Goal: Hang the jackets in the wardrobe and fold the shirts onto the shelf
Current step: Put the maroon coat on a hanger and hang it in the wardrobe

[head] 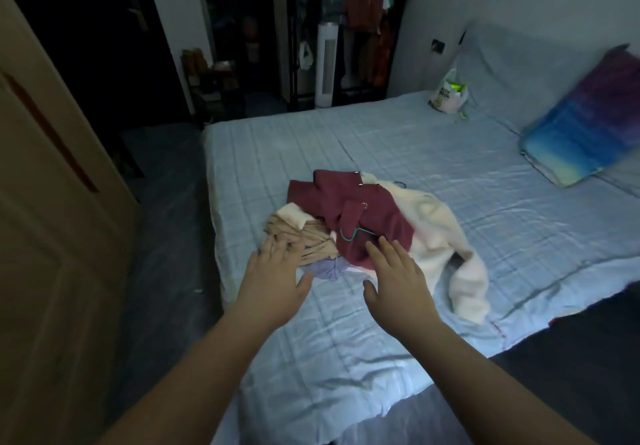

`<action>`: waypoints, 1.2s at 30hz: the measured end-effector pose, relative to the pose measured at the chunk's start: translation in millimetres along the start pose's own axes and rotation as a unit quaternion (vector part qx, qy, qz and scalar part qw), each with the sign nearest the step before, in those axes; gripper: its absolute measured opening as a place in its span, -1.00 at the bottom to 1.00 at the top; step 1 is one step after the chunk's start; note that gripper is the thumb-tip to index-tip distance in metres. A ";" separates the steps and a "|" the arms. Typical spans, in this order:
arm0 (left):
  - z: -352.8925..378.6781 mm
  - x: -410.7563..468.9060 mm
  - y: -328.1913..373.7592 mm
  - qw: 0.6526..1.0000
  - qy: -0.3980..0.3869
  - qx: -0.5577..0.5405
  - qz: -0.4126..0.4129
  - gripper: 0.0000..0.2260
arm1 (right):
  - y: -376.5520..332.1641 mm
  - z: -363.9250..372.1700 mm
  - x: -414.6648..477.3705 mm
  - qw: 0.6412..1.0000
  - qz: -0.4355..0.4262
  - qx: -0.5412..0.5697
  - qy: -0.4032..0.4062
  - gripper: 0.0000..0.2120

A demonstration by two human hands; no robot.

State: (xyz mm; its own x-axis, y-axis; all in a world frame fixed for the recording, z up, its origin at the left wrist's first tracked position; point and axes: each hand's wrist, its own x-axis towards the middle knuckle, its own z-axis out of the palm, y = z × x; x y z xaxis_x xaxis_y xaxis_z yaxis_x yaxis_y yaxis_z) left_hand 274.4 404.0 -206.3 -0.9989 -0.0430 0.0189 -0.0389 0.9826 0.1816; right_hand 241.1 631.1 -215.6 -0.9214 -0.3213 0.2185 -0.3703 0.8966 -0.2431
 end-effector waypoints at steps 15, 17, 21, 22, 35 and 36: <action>135.4 250.1 30.0 0.994 -0.100 -0.035 0.042 -0.36 | 159.7 98.8 168.1 0.986 0.096 0.021 -0.138 -0.39; 152.1 265.1 40.2 0.994 -0.105 -0.029 0.018 -0.38 | 181.3 114.9 191.4 0.981 0.093 0.027 -0.167 -0.37; 195.4 289.8 53.8 0.988 -0.131 -0.062 -0.058 -0.34 | 219.3 158.3 234.4 0.974 0.049 0.072 -0.208 -0.37; 208.3 294.9 56.1 0.986 -0.135 -0.066 -0.073 -0.33 | 225.7 170.5 244.2 0.969 0.032 0.091 -0.228 -0.37; 363.7 342.6 59.4 0.944 -0.152 -0.181 -0.232 -0.43 | 261.0 358.7 365.7 0.920 -0.046 0.093 -0.378 -0.32; 370.7 345.7 60.4 0.922 -0.138 -0.233 -0.275 -0.45 | 262.2 362.1 366.4 0.922 -0.051 0.079 -0.376 -0.31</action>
State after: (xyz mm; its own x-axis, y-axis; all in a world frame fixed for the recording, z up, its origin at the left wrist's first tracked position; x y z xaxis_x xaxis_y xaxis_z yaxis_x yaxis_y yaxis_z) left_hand -83.1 515.4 -553.2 -0.8029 -0.4008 -0.4412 -0.5902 0.6384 0.4941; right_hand -236.3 638.1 -541.5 -0.6800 -0.5757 -0.4541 -0.4185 0.8133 -0.4043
